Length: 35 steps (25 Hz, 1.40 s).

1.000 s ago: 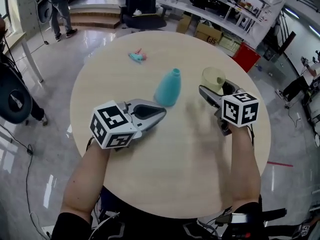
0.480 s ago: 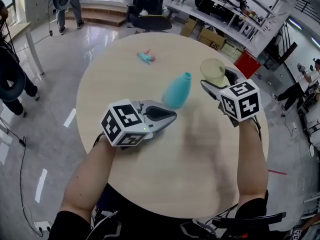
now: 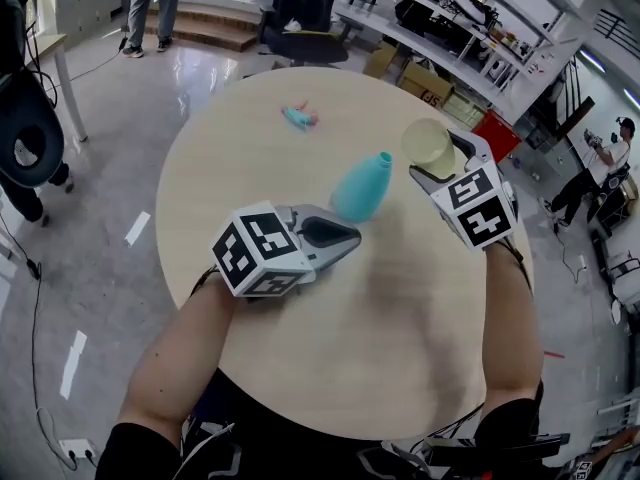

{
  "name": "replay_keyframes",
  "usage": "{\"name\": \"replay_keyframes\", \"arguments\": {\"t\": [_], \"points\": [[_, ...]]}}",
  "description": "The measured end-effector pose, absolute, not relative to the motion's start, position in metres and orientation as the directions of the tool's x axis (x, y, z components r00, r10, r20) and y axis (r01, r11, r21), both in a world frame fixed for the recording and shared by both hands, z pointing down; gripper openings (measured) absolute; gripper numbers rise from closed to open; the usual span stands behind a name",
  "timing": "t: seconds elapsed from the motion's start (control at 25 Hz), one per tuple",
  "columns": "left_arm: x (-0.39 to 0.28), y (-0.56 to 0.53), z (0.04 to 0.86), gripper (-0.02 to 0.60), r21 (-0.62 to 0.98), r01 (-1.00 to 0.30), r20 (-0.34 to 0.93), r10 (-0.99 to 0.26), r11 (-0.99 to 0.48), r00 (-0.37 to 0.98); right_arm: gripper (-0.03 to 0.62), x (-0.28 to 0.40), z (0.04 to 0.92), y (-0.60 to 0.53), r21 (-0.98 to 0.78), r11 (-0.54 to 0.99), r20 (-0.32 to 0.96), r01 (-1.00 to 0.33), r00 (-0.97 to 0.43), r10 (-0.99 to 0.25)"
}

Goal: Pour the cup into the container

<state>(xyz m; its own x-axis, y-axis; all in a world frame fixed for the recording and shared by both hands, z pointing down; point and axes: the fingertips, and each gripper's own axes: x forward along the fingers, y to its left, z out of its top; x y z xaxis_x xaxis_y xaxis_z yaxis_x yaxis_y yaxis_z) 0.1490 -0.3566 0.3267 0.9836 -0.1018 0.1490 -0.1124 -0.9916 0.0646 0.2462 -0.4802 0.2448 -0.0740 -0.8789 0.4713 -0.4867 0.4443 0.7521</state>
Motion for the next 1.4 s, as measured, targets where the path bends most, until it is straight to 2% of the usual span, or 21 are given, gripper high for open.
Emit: {"name": "replay_keyframes", "arguments": {"t": [0.96,1.4], "points": [[0.149,-0.358,0.327,-0.002,0.065,-0.105,0.152,-0.095,-0.992,0.984,0.353,0.232,0.242,-0.489,0.899,0.412,0.426,-0.151,0.077,-0.902],[0.151,-0.358,0.329,-0.002,0.064,-0.106,0.153,-0.096,-0.992,0.984,0.353,0.228,0.243,-0.489,0.896,0.423,0.434,-0.134,0.075,-0.898]]}}
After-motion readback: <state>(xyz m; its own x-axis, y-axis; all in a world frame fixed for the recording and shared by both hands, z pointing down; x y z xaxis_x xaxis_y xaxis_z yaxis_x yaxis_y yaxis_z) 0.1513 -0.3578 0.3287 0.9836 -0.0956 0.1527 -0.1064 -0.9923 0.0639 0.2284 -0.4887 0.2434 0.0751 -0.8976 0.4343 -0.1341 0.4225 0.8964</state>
